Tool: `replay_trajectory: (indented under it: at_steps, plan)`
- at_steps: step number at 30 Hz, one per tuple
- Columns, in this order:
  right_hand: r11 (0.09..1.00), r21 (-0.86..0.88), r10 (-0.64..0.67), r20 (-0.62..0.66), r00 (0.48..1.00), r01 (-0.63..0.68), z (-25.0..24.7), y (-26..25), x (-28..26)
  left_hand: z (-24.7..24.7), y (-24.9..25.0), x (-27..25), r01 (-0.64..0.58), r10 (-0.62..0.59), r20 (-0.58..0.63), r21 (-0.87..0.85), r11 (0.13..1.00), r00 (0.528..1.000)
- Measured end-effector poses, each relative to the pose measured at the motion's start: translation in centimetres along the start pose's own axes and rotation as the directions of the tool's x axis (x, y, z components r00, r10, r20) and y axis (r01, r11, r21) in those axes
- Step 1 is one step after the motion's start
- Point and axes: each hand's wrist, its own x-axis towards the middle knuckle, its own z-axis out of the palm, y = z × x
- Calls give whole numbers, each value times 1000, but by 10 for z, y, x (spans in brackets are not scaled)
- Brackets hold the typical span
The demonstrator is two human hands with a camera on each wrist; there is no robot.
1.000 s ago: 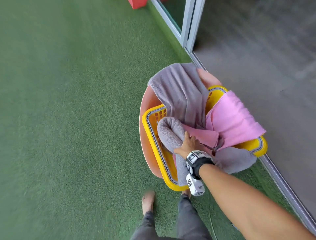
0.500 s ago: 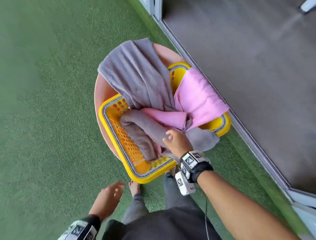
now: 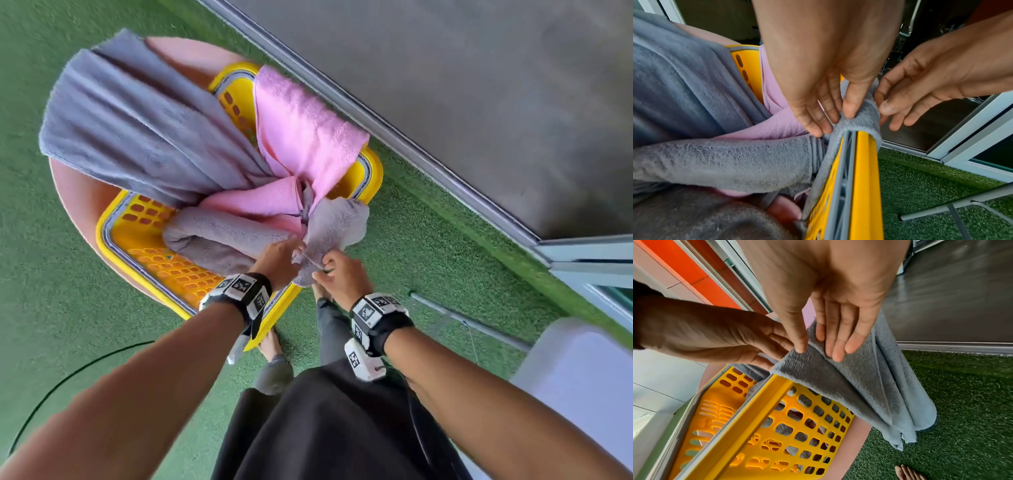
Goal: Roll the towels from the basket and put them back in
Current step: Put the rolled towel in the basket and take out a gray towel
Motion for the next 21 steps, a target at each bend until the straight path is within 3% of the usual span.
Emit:
replay_trajectory:
  at_steps: [6,10,17,21]
  plan:
    - [992,-122,-49,-119,992,34,-1,-4,0,5,4,-9,86,-90,-54,-61,994,994]
    - [991,-114,-87,-130,988,72,-2,-3,4,8,5,-11,72,-80,-120,-66,995,990]
    - [937,120,-317,-92,944,327,-38,-13,-16,8,13,-2,-52,42,-239,-38,998,970]
    - [903,112,-391,-186,902,415,-65,-24,-48,5,16,-2,-199,193,-289,6,980,938]
